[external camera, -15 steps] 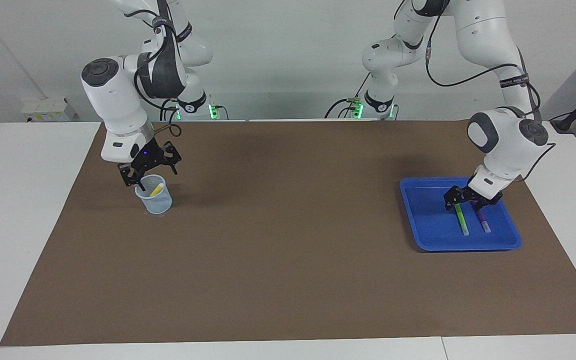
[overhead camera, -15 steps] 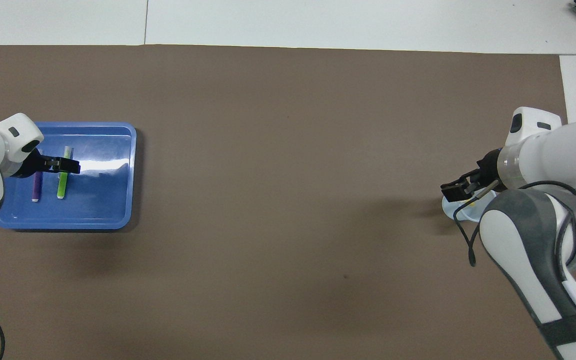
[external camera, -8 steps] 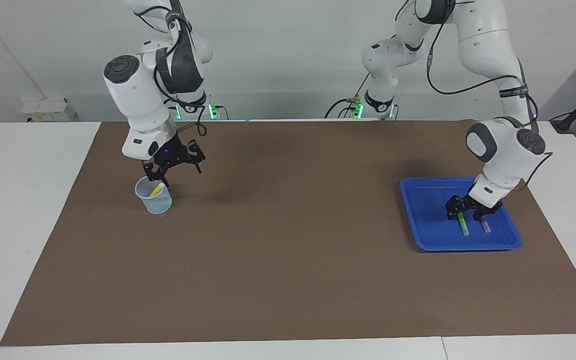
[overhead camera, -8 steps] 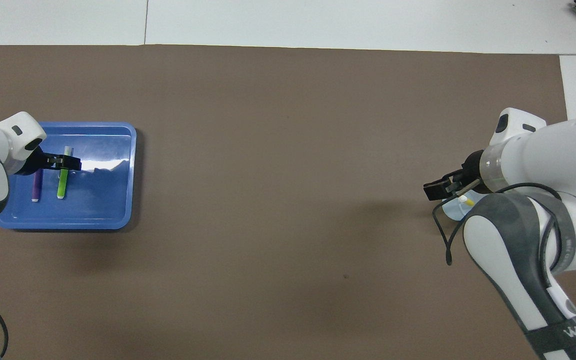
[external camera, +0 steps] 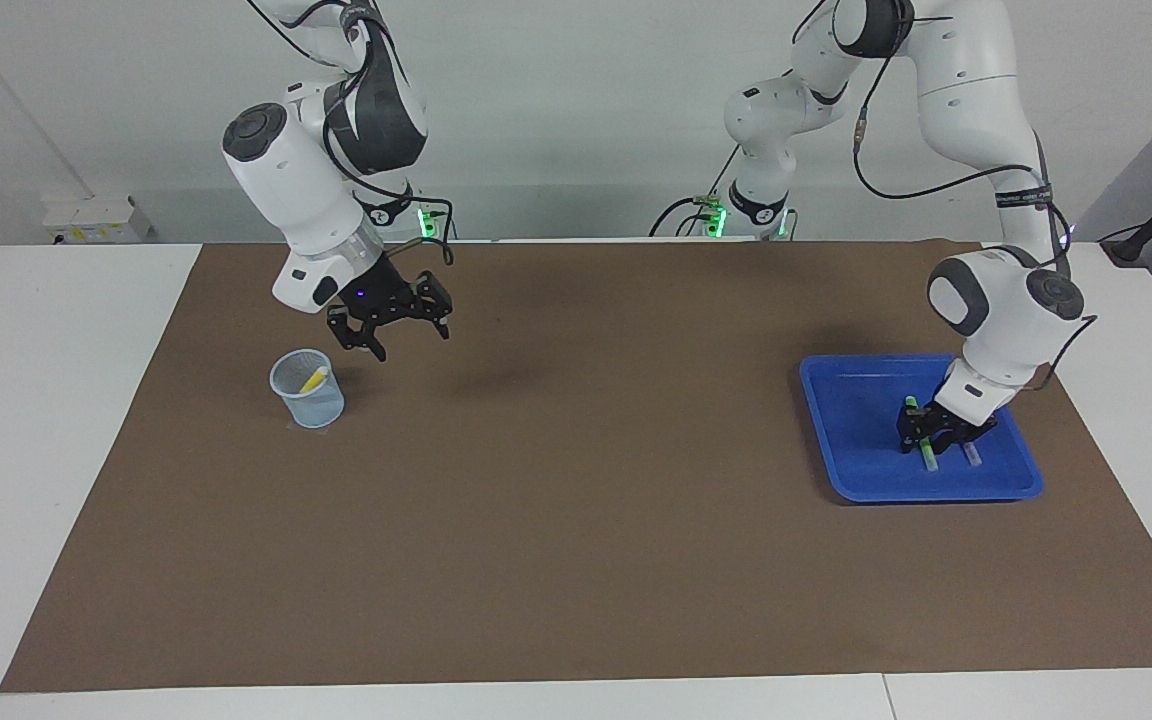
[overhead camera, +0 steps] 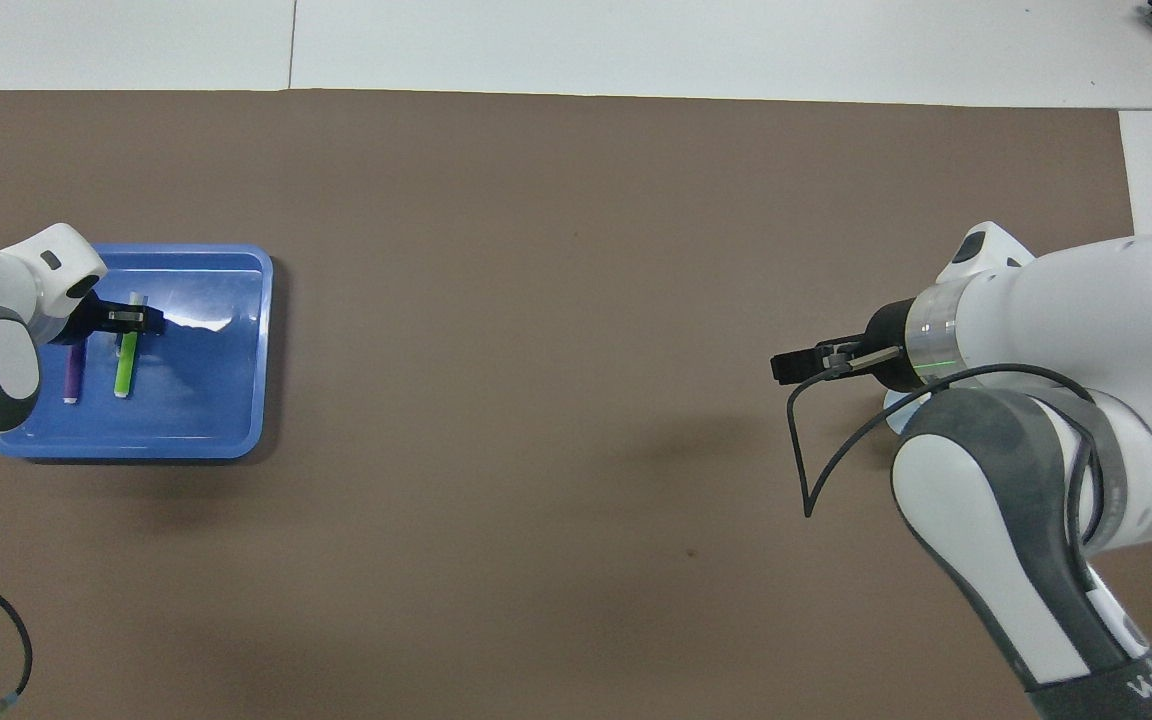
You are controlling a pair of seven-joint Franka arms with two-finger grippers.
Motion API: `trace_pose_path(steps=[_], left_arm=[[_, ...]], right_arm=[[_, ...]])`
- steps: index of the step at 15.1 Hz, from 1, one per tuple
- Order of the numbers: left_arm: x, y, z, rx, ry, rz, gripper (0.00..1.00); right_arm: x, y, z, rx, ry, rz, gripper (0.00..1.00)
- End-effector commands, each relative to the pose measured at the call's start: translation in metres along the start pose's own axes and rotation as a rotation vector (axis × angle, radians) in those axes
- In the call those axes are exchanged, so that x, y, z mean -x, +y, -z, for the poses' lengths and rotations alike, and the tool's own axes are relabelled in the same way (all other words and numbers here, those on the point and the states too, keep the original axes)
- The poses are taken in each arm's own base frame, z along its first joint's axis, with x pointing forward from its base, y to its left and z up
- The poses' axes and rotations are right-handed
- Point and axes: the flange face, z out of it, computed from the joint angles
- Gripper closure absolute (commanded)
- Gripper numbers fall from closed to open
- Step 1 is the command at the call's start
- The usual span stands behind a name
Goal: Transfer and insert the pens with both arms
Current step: 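Grasp the green pen with the left gripper while the right gripper returns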
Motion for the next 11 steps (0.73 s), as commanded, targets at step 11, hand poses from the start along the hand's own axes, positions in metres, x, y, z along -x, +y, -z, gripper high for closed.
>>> trace_pose_path(steps=[11], left_arm=[[-0.033, 0.023, 0.051, 0.034, -0.153, 0.106, 1.0]], right_arm=[[-0.007, -0.062, 0.007, -0.202, 0.067, -0.28, 0.0]])
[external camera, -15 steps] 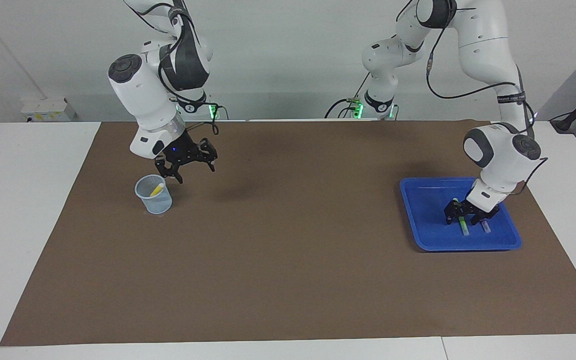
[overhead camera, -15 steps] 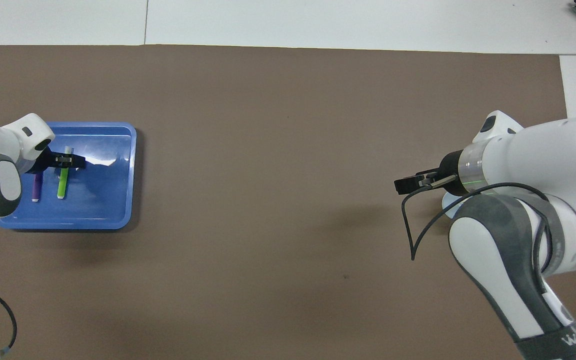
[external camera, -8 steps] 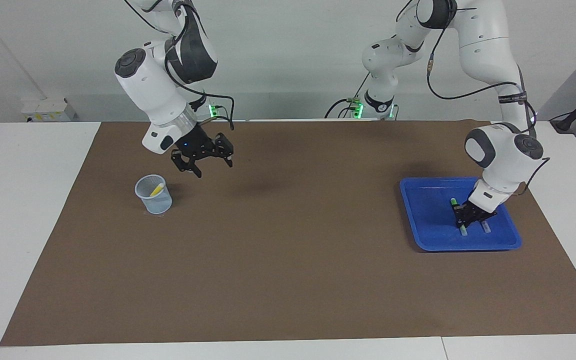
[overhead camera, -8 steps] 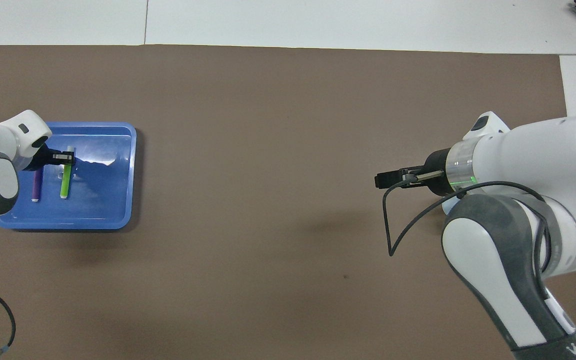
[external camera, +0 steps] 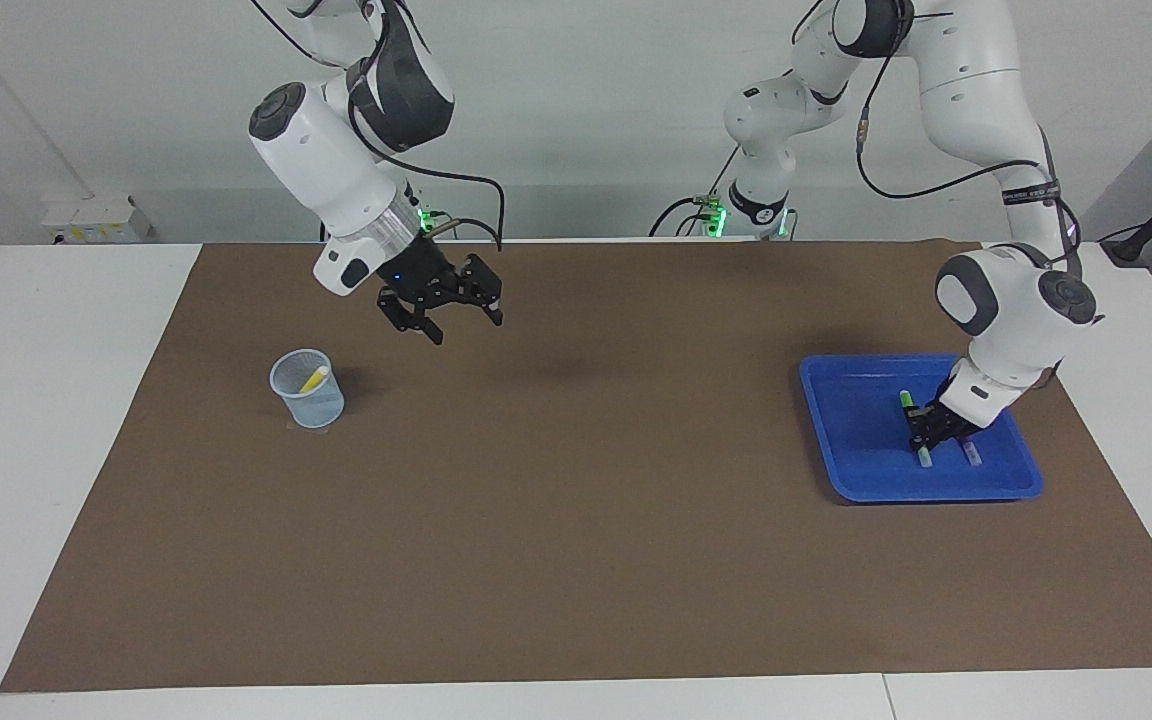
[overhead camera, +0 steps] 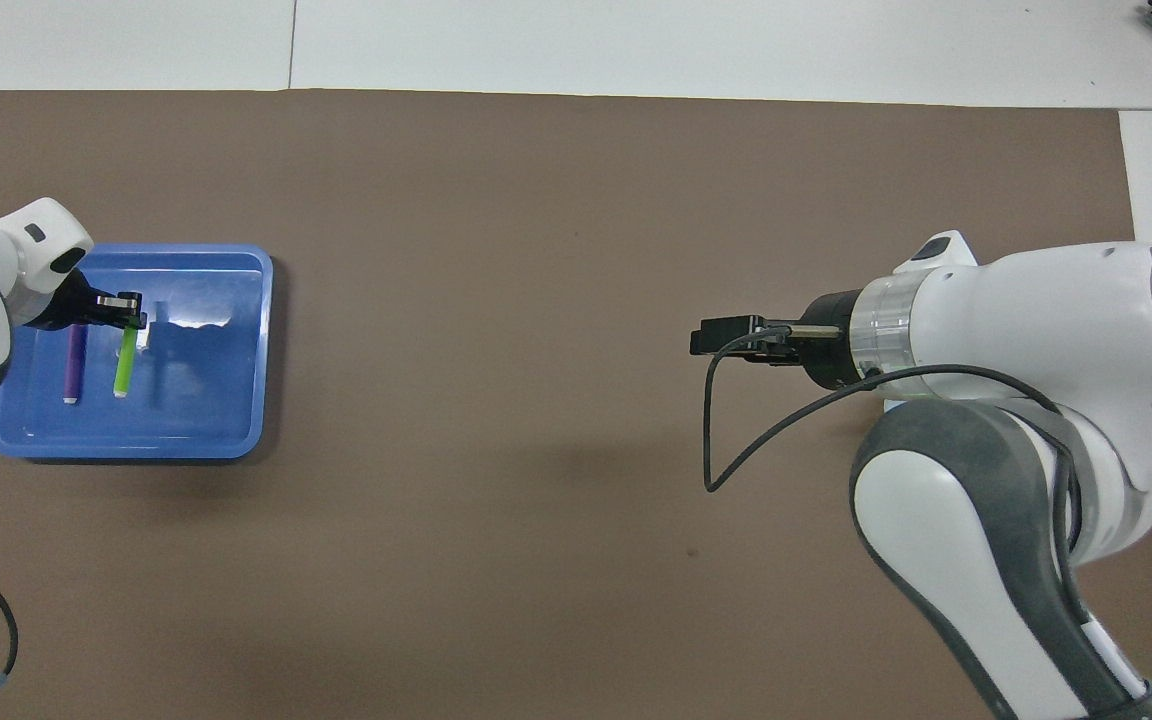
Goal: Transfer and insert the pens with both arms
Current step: 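Grasp the green pen with the left gripper while the right gripper returns, then lift the green pen toward the right gripper with the left gripper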
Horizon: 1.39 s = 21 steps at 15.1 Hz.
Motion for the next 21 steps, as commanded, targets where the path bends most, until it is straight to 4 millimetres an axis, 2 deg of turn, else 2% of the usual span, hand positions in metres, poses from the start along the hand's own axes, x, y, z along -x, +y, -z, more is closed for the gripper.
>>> trace_pose_path(steps=[1, 5, 13, 14, 16, 17, 19, 21], left_arm=[[-0.009, 0.024, 0.021, 0.004, -0.063, 0.075, 1.0], [-0.003, 0.061, 0.068, 0.086, -0.127, 0.217, 1.0], [0.035, 0.165, 0.14, 0.307, -0.368, 0.821, 1.0], [0.038, 0.181, 0.144, 0.327, -0.416, 0.89, 1.0], [0.042, 0.2, 0.148, 0.364, -0.505, 1.041, 1.0], [0.047, 0.22, 0.147, 0.376, -0.551, 1.068, 1.0], [0.056, 0.241, 0.143, 0.391, -0.628, 1.154, 1.0], [0.065, 0.252, 0.141, 0.407, -0.703, 1.239, 1.0]], right_arm=[[0.001, -0.015, -0.001, -0.062, 0.024, -0.081, 0.0], [0.004, -0.035, -0.008, -0.09, 0.059, -0.181, 0.0], [0.01, -0.047, -0.015, -0.094, 0.055, -0.199, 0.0], [0.011, -0.048, -0.015, -0.095, 0.054, -0.198, 0.0], [0.009, -0.048, -0.014, -0.101, 0.077, -0.197, 0.0], [0.009, -0.049, -0.013, -0.102, 0.079, -0.198, 0.0], [0.007, -0.052, -0.01, -0.106, 0.078, -0.202, 0.0], [0.008, -0.063, 0.0, -0.102, 0.044, -0.188, 0.0]])
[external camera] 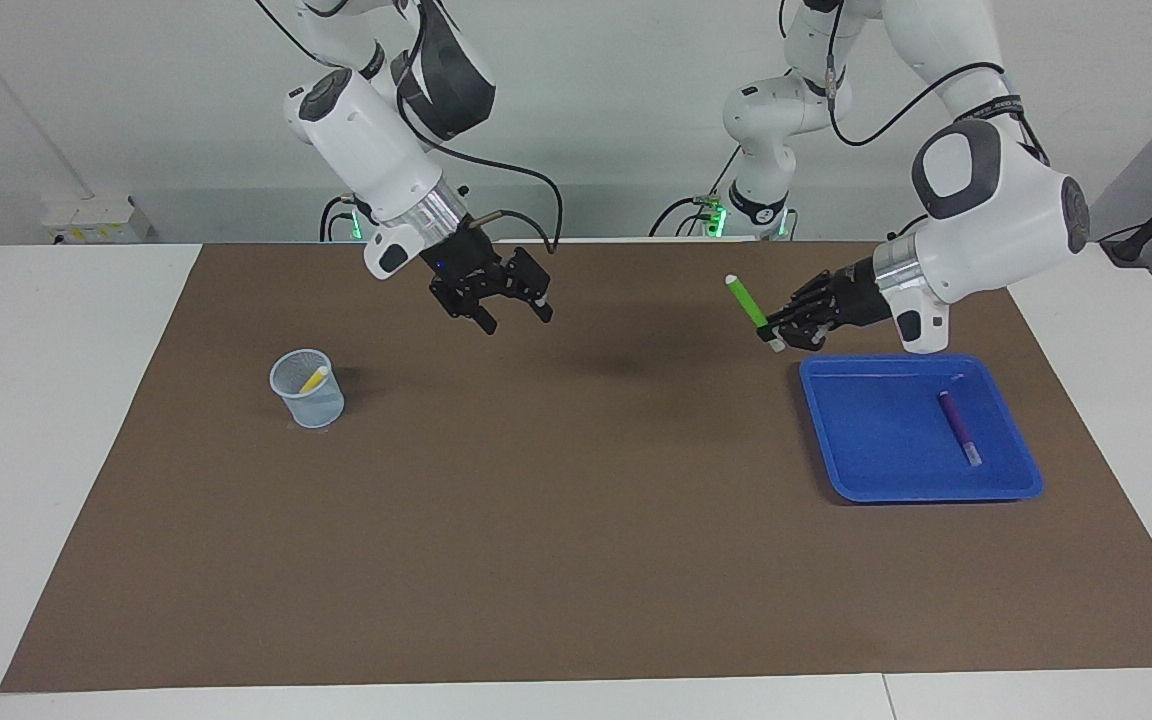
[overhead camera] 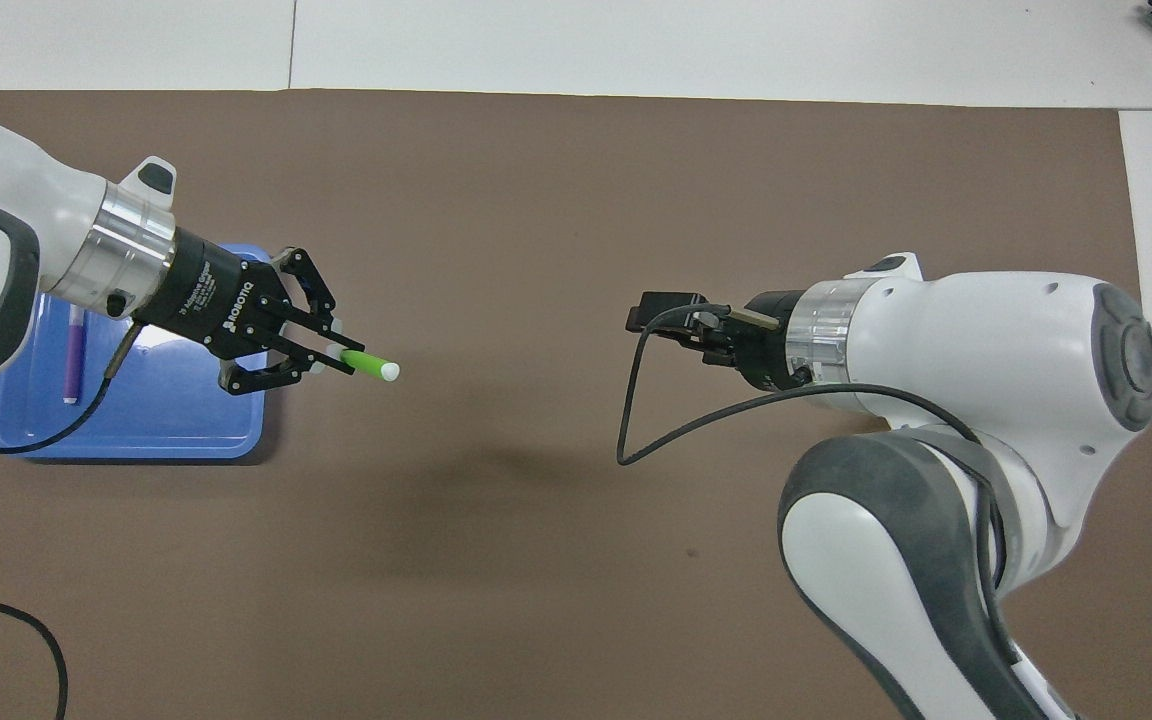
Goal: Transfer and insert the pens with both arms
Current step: 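Lift the green pen toward the right gripper with the left gripper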
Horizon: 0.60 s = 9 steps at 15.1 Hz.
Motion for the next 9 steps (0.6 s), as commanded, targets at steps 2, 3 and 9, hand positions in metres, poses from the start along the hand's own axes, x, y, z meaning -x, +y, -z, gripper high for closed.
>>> trace_pose_path(steps=[2, 3, 9], left_arm=[[0.018, -0.015, -0.017, 0.013, -0.083, 0.203, 1.0], [0.019, -0.014, -0.019, 0.023, -0.1, 0.265, 1.0], [0.05, -0.009, -0.039, 0.09, -0.096, 0.44, 1.0]], right_arm=[[0.005, -0.026, 0.02, -0.003, -0.079, 0.005, 0.0], [0.007, -0.031, 0.023, -0.006, -0.082, 0.003, 0.0], [0.054, -0.098, 0.016, 0.019, -0.061, -0.01, 0.0]])
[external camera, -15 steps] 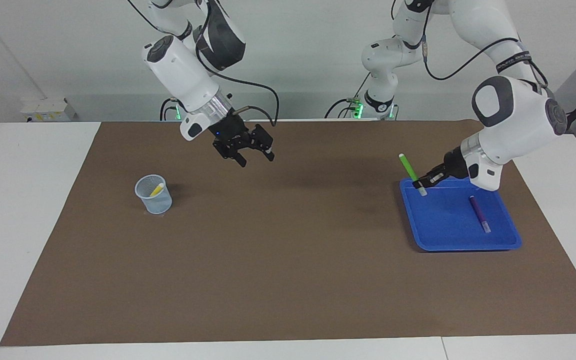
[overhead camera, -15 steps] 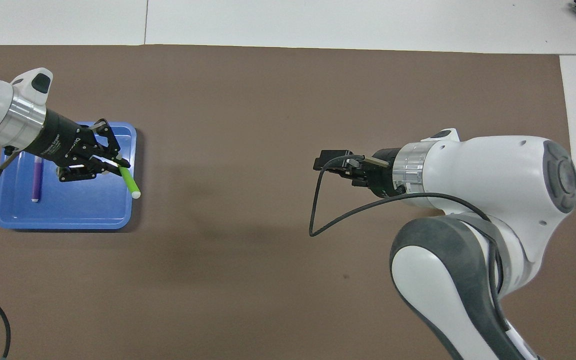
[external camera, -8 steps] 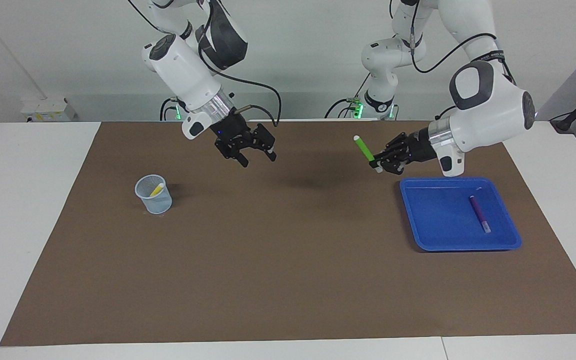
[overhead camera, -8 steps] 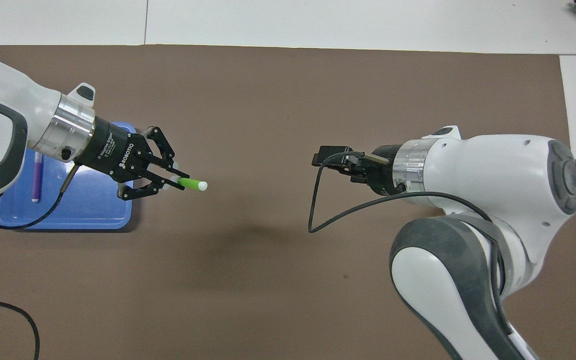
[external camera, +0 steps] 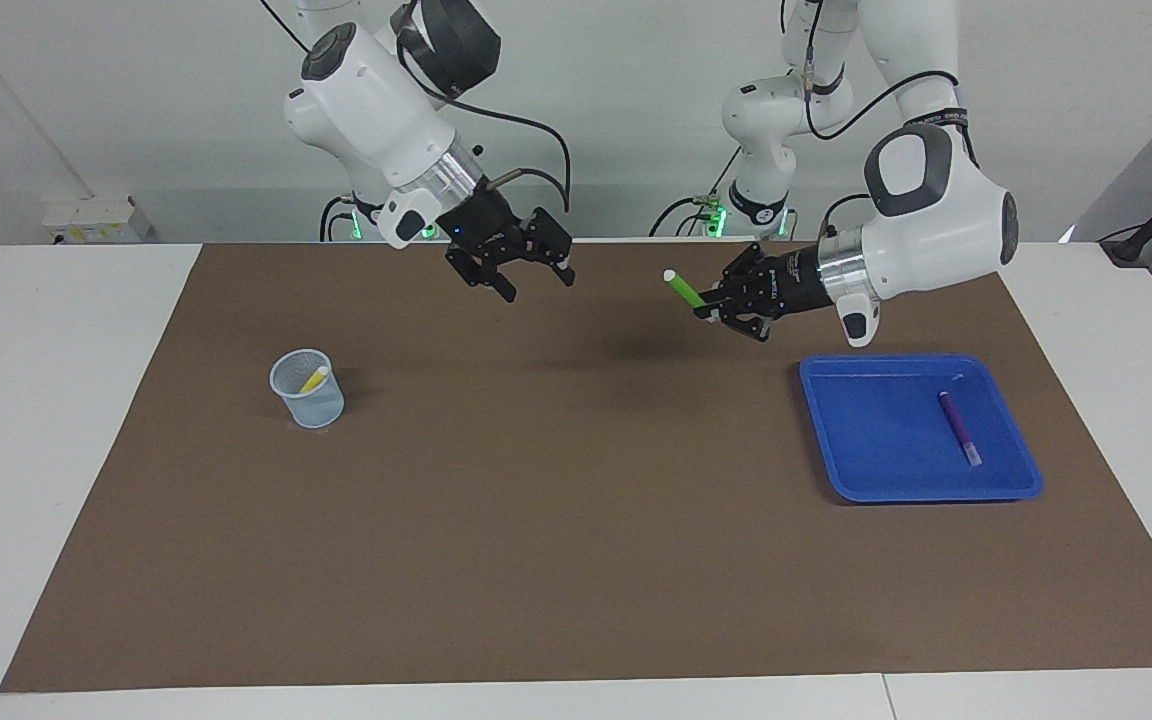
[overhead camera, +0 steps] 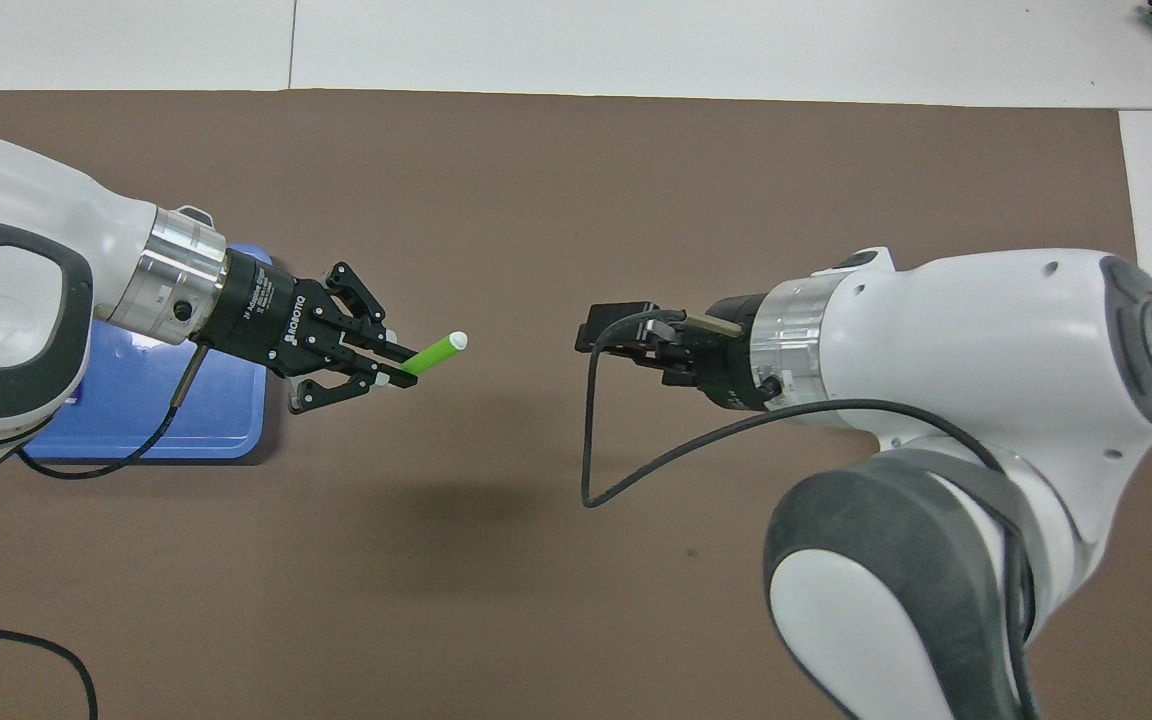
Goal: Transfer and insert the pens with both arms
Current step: 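Lift the green pen toward the right gripper with the left gripper, then grasp the green pen with the right gripper from the left gripper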
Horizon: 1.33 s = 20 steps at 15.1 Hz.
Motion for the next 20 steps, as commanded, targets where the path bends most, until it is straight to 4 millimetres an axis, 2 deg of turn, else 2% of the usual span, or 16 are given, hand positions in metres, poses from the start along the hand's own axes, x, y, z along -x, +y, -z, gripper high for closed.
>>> trace_pose_path(steps=[1, 3, 10, 13, 17, 20], left_arm=[[0.008, -0.016, -0.007, 0.03, -0.019, 0.04, 1.0], [0.011, -0.017, -0.009, 0.028, -0.019, 0.034, 1.0], [0.011, -0.027, -0.011, 0.026, -0.077, 0.062, 1.0], [0.007, -0.028, -0.014, 0.036, -0.078, 0.073, 1.0], [0.007, -0.031, -0.017, 0.035, -0.088, 0.079, 1.0], [0.005, -0.033, -0.018, 0.039, -0.105, 0.091, 1.0]], right_arm=[[0.019, -0.029, -0.011, 0.04, 0.023, 0.017, 0.0], [0.026, -0.039, -0.012, 0.025, 0.04, 0.031, 0.0], [0.013, -0.055, -0.031, -0.023, 0.106, 0.043, 0.0], [0.017, -0.057, -0.036, -0.021, 0.1, 0.05, 0.02], [0.018, -0.057, -0.038, -0.017, 0.096, 0.055, 0.29], [0.016, -0.056, -0.038, -0.017, 0.098, 0.06, 0.35]])
